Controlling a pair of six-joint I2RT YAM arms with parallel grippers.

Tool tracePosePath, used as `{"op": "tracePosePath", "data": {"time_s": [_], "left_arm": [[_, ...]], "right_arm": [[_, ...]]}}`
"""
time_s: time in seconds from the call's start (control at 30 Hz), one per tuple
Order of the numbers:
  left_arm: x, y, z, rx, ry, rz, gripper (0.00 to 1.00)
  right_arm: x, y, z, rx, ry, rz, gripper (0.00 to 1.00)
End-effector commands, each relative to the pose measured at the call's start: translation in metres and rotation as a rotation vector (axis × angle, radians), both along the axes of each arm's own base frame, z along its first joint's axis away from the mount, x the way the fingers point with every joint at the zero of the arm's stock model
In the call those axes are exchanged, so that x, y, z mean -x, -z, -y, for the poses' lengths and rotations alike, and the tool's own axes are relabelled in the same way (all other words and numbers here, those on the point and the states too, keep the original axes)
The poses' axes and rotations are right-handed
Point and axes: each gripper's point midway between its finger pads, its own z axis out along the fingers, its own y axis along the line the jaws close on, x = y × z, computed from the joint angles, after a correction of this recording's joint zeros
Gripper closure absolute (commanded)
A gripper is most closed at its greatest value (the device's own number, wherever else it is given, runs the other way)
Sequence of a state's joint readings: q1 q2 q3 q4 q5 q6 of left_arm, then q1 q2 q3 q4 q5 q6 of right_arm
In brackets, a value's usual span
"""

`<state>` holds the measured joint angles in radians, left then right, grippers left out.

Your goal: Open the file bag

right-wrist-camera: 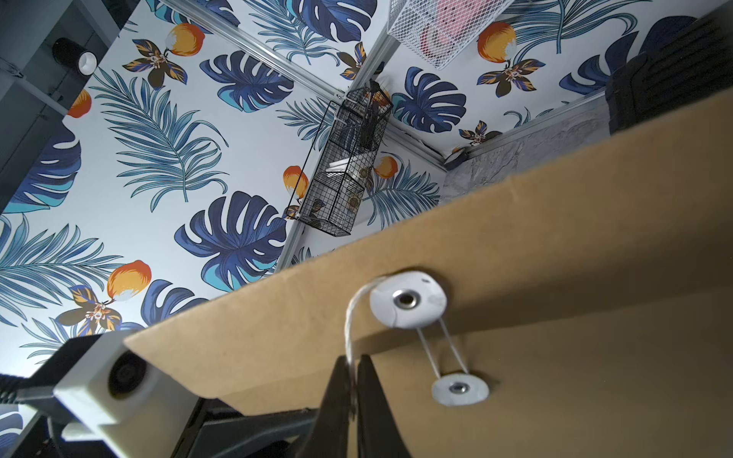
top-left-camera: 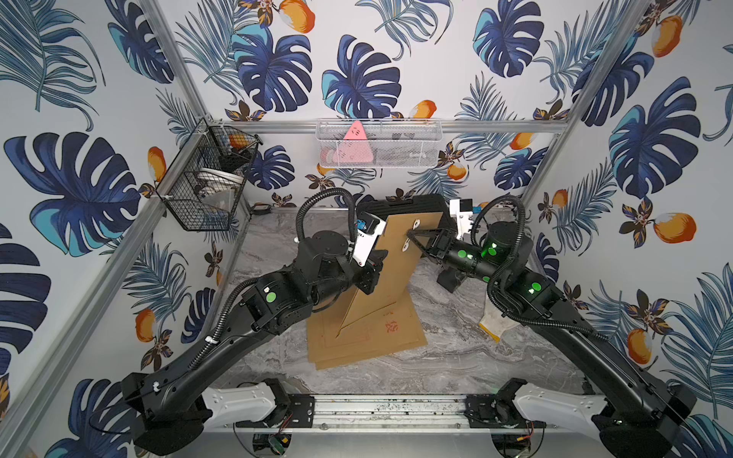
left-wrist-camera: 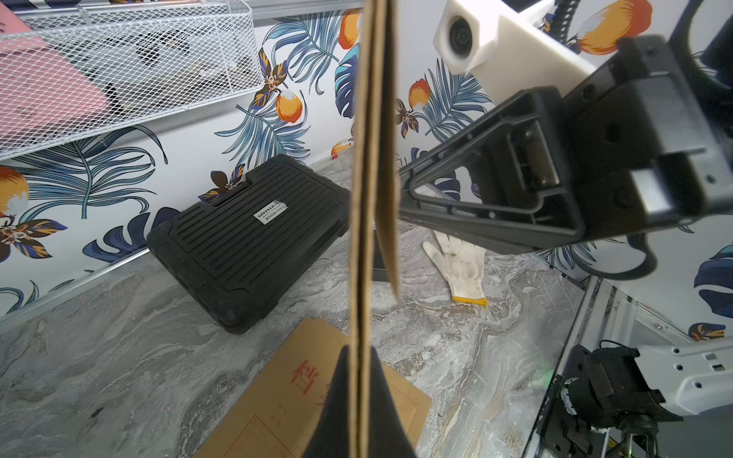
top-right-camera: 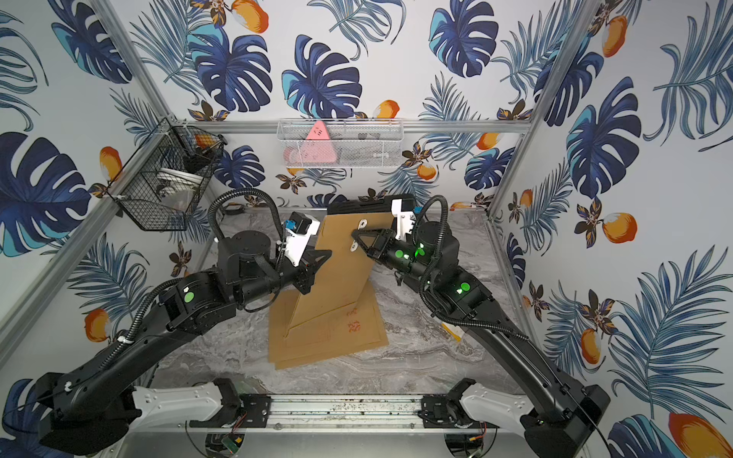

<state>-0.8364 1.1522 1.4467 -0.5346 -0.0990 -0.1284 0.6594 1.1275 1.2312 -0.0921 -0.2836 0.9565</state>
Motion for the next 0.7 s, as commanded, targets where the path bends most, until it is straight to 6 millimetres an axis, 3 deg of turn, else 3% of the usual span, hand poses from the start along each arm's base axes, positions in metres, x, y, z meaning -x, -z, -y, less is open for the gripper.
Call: {"op": "tracePosePath", "data": {"time_s": [0.0, 0.07, 0.3, 0.67], "left_arm": [[0.001, -0.009, 0.000, 0.009, 0.011, 0.034, 1.00], [0.003, -0.007, 0.000, 0.000, 0.017, 0.027, 1.00], [0.009, 0.006, -0.002, -0.051, 0.037, -0.009, 1.00], [0.018, 0.009, -0.001, -0.064, 0.088, -0.018, 1.00]], "right_arm": [[0.000, -0.005, 0.001, 0.001, 0.007, 0.025, 0.96], [0.001, -0.004, 0.002, 0.019, 0.008, 0.040, 1.00], [0.001, 0.001, 0.006, 0.135, 0.013, 0.080, 1.00], [-0.003, 0.008, 0.023, 0.268, 0.082, 0.115, 1.00]]}}
